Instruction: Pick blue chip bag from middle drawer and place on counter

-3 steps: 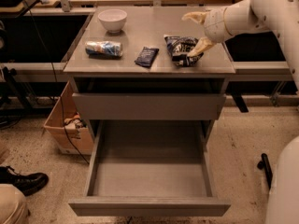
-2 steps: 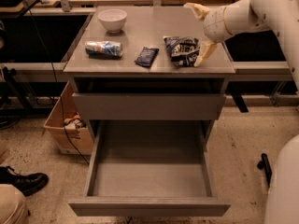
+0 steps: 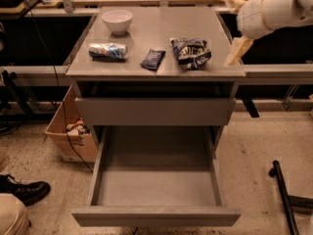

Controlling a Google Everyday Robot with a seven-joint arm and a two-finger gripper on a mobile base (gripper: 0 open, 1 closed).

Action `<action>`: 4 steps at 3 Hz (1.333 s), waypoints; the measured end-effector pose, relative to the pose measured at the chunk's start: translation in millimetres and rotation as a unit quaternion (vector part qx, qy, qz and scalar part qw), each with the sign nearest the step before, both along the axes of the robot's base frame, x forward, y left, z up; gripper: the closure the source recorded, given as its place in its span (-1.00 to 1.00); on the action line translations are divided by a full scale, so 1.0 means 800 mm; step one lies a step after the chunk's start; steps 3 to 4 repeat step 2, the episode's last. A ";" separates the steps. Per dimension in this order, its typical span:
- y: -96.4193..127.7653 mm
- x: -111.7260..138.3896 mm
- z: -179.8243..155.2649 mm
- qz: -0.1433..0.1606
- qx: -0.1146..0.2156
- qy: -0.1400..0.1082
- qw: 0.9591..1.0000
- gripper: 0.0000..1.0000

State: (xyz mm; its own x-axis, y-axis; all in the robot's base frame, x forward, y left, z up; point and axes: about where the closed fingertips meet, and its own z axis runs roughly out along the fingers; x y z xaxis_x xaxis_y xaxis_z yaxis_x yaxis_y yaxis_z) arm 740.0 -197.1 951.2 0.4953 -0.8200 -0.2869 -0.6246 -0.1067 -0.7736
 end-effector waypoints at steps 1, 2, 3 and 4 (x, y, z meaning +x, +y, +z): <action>-0.083 -0.027 0.024 -0.097 -0.014 -0.015 0.995 -1.00; -0.103 -0.032 0.030 -0.127 -0.015 -0.023 0.991 -1.00; -0.103 -0.032 0.030 -0.127 -0.015 -0.023 0.991 -1.00; -0.103 -0.032 0.030 -0.127 -0.015 -0.023 0.991 -1.00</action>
Offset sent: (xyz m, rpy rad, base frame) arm -0.0248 -0.0762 0.0227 -0.0323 -0.0369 -0.2260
